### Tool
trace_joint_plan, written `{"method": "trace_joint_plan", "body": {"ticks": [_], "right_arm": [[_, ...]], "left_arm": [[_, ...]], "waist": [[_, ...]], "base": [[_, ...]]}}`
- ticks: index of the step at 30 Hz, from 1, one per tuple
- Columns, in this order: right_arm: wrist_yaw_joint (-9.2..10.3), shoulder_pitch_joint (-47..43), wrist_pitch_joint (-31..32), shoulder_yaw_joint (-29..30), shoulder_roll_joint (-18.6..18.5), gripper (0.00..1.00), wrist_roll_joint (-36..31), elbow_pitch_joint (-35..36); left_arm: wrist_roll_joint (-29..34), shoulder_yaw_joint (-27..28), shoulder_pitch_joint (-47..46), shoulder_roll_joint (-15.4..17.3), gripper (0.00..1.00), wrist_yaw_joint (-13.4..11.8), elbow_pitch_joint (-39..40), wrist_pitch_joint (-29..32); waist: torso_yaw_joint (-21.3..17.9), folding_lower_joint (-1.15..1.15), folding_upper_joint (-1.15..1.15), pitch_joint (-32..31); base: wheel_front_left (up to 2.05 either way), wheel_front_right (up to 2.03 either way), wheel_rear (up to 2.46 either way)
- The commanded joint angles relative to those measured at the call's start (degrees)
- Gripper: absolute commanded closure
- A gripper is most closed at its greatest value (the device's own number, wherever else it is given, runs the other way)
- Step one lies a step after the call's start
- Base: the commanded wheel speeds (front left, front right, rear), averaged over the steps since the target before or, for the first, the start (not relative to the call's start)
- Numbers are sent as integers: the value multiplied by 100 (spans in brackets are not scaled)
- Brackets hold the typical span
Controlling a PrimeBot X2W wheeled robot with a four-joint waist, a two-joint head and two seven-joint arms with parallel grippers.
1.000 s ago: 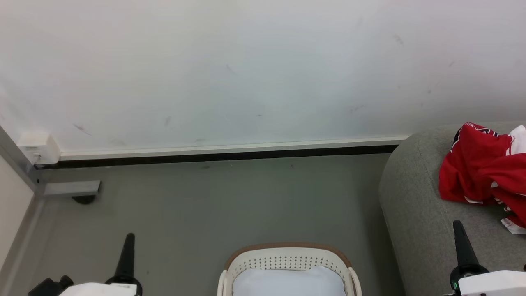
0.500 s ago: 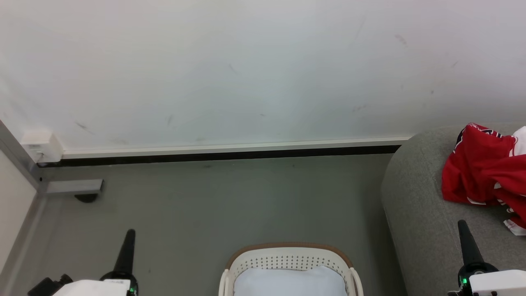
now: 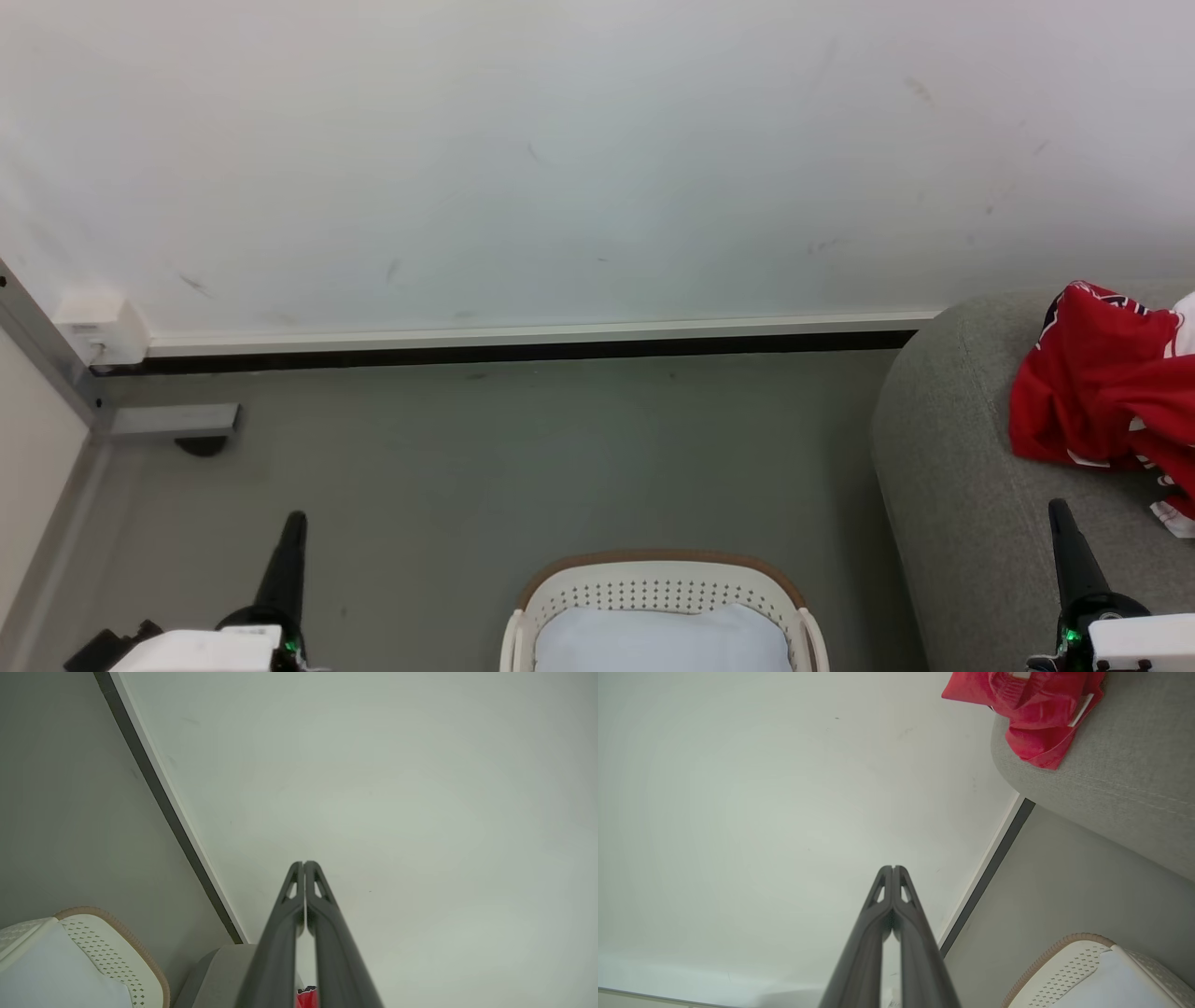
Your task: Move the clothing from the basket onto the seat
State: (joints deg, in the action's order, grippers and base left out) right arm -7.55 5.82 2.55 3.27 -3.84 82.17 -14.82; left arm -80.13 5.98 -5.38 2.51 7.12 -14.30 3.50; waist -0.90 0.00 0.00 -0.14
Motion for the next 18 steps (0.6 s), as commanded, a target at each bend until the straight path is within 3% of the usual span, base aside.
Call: {"method": "trace_joint_plan", "body": {"ticks": [1, 18], "right_arm": [[9, 108, 41, 36, -11, 100, 101, 52], [11, 110, 237, 180, 11, 100, 751, 59]], "left_arm": [[-115, 31, -72, 51, 100, 41, 13, 32], [-838, 61, -134, 56, 100, 49, -7, 219]], "waist": [[4, 0, 0, 1], [56, 0, 0, 9]], "base": [[0, 0, 0], [0, 0, 0]]}}
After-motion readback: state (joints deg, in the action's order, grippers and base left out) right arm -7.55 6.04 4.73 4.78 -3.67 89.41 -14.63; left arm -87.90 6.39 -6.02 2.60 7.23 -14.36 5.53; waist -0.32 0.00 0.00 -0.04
